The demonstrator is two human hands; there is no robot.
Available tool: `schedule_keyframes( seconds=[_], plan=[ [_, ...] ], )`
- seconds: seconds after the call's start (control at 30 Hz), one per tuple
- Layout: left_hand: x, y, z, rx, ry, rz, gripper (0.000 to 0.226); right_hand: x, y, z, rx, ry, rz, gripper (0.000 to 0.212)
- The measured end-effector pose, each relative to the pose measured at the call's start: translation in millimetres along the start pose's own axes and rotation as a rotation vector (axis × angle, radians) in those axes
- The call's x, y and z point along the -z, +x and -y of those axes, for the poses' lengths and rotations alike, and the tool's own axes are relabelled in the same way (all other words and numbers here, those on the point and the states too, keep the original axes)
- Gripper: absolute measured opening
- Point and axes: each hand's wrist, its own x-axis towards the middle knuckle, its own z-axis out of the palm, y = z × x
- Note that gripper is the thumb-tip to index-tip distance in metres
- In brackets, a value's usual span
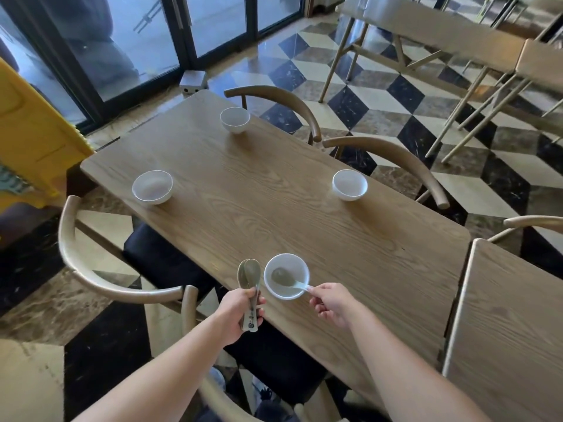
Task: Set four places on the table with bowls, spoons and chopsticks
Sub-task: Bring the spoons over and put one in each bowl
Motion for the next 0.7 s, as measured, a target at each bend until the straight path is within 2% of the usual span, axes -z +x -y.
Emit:
schedule_keyframes(
  seconds=[0.17, 0.37, 0.47, 0.57, 0.7],
  plan=[
    [-1, -7, -1, -0.009, -0.008, 0.004, 0.014, 11, -4, 0, -0.004, -0.090, -0.139, 0.023],
    [-10, -21, -1, -0.076, -0.025, 0.018, 0.015, 27, -11, 4, 0.140, -0.228, -0.574, 0.014],
    [-12, -29, -1, -0.108, -0.044, 0.049, 0.016, 19, -26, 10, 0.245, -0.214, -0.652, 0.010],
    [-10, -35, -1, -0.124, -0.093, 0.100, 0.014, -4, -46, 11, 0.307, -0.165, -0.509, 0.011],
    [-1, -43, -1, -0.138, -0.079, 0.167, 0.012, -43, -78, 4, 0.294, -0.101, -0.071, 0.011]
  ],
)
